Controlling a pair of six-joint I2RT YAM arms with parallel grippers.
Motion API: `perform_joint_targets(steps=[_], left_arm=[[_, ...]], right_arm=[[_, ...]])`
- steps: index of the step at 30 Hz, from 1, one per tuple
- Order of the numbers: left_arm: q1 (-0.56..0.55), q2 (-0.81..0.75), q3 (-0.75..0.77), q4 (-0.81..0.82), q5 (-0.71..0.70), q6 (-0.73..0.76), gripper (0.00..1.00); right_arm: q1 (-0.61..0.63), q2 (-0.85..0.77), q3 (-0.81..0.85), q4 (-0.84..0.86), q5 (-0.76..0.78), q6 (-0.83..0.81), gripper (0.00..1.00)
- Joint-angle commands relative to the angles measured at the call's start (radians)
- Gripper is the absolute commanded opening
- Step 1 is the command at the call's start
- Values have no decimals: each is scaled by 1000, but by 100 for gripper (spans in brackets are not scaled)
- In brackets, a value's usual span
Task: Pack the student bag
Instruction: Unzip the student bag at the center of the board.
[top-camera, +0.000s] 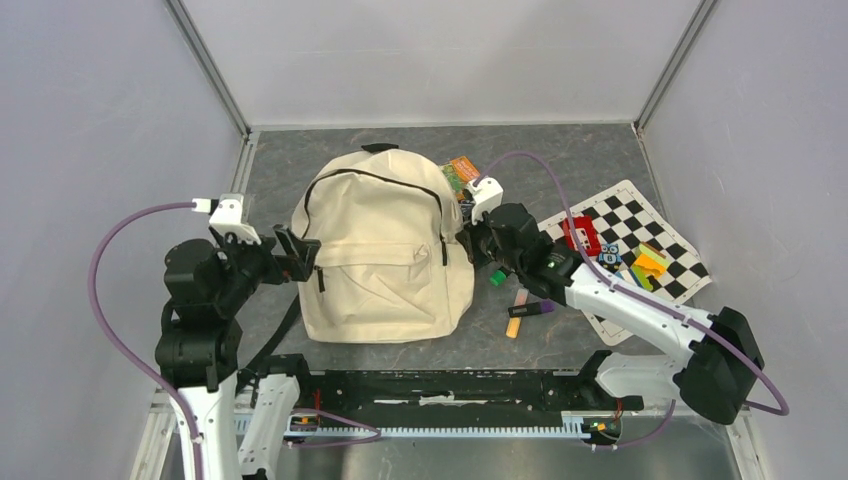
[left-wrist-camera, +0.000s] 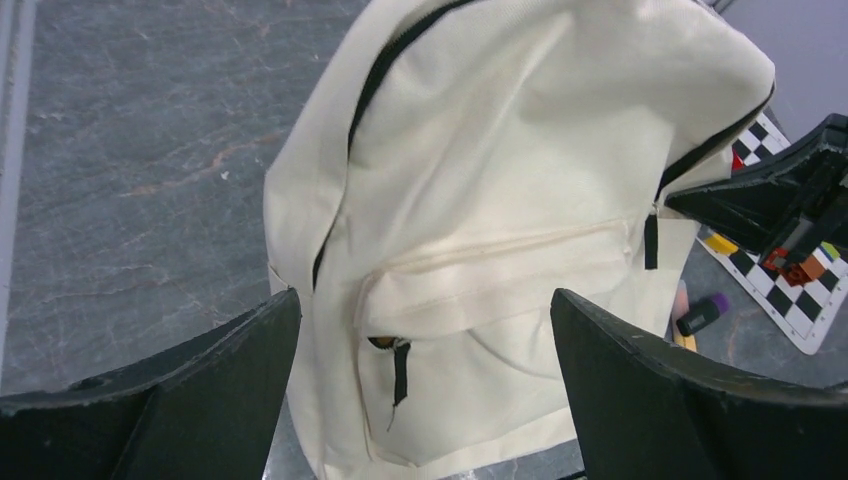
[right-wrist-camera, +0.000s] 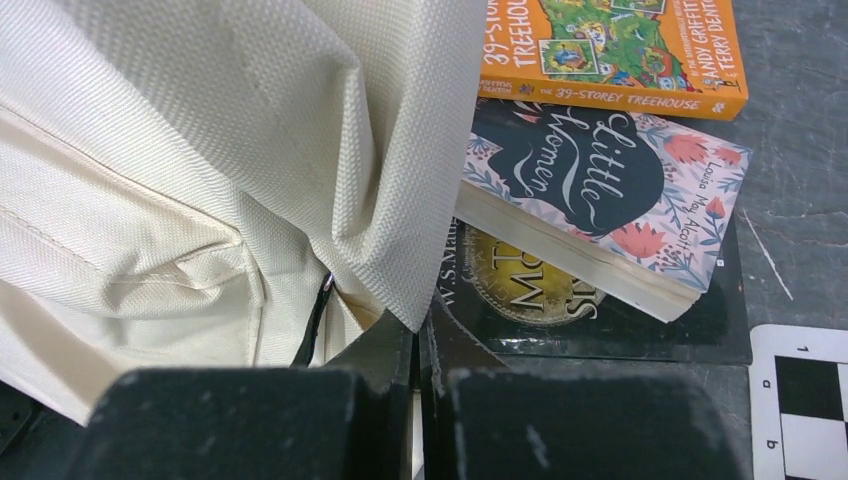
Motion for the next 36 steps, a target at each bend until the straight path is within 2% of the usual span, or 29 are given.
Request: perform_joint_targets(steps=[1, 9, 16, 24, 30, 33, 36], left_arm=[[-8, 56, -9, 6, 99, -45, 99], [-59, 92, -45, 111, 184, -121, 99], [-207, 172, -50, 257, 108, -193, 98], [-717, 389, -6, 402, -255, -180, 99], [-968, 449, -108, 617, -462, -235, 95], [-1082, 478, -163, 701, -563, -258, 85], [-1164, 534, -173, 687, -691, -298, 78]], right_arm=[[-3, 33, 94, 14, 73, 35, 0], [-4, 62, 126, -12, 68, 26, 0], [-4, 72, 137, 24, -7, 43, 0], [-3, 51, 130, 33, -18, 66, 0], [-3, 14, 130, 19, -18, 74, 0], [-3, -1, 132, 12, -13, 74, 0], [-2, -16, 130, 7, -7, 76, 0]])
